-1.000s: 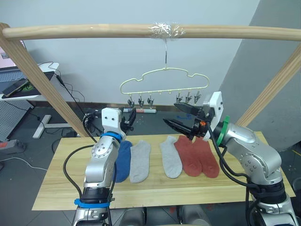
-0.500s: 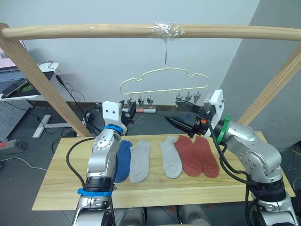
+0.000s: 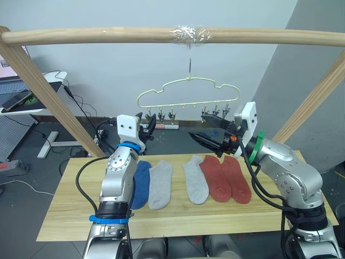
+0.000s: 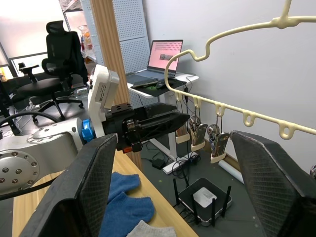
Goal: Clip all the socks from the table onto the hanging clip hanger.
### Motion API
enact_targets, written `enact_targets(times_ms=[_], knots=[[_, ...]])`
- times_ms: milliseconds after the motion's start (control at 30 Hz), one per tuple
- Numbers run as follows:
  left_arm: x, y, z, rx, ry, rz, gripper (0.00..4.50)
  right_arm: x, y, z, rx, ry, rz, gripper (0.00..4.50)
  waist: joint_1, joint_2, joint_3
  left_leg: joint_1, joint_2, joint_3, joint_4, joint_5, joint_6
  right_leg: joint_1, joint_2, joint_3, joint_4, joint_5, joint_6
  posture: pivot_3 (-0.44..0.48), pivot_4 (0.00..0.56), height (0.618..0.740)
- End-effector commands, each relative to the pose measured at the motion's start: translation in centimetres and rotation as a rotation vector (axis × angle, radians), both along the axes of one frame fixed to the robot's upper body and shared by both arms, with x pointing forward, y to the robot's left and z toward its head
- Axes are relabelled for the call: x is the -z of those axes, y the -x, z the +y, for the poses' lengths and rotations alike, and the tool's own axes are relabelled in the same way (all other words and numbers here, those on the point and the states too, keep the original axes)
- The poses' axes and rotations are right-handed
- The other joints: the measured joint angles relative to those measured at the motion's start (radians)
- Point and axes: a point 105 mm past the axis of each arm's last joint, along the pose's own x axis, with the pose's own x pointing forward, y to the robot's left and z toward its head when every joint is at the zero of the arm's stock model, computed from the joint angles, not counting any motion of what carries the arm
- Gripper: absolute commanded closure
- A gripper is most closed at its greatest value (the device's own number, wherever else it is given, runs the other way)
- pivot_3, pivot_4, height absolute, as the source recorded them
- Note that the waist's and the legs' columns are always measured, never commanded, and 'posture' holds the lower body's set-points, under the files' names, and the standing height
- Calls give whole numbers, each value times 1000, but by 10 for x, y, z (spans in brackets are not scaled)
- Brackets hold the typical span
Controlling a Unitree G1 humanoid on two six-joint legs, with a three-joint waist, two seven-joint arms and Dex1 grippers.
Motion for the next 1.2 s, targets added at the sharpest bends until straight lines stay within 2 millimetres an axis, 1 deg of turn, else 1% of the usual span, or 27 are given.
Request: enact_targets(times_ms=[33, 967, 1067, 1200], knots=[[-21, -1, -3, 15, 4, -81, 1880, -14, 0, 0, 6, -24, -61, 680, 0, 0, 0, 0, 0, 0, 0, 0, 0, 0, 0, 0, 0, 0, 0, -148, 143, 740], [-15, -2, -4, 16, 9, -67, 1880, -15, -1, -1, 12, -18, -66, 680, 0, 0, 0, 0, 0, 0, 0, 0, 0, 0, 0, 0, 0, 0, 0, -149, 140, 740], [-18, 0, -5, 24, 5, -86, 2495, -15, -1, -1, 13, -19, -62, 680, 0, 0, 0, 0, 0, 0, 0, 0, 0, 0, 0, 0, 0, 0, 0, -147, 138, 740], [-20, 0, -5, 22, -2, -100, 3733, -13, 0, 0, 7, -21, -54, 680, 0, 0, 0, 0, 0, 0, 0, 0, 0, 0, 0, 0, 0, 0, 0, -145, 139, 740]])
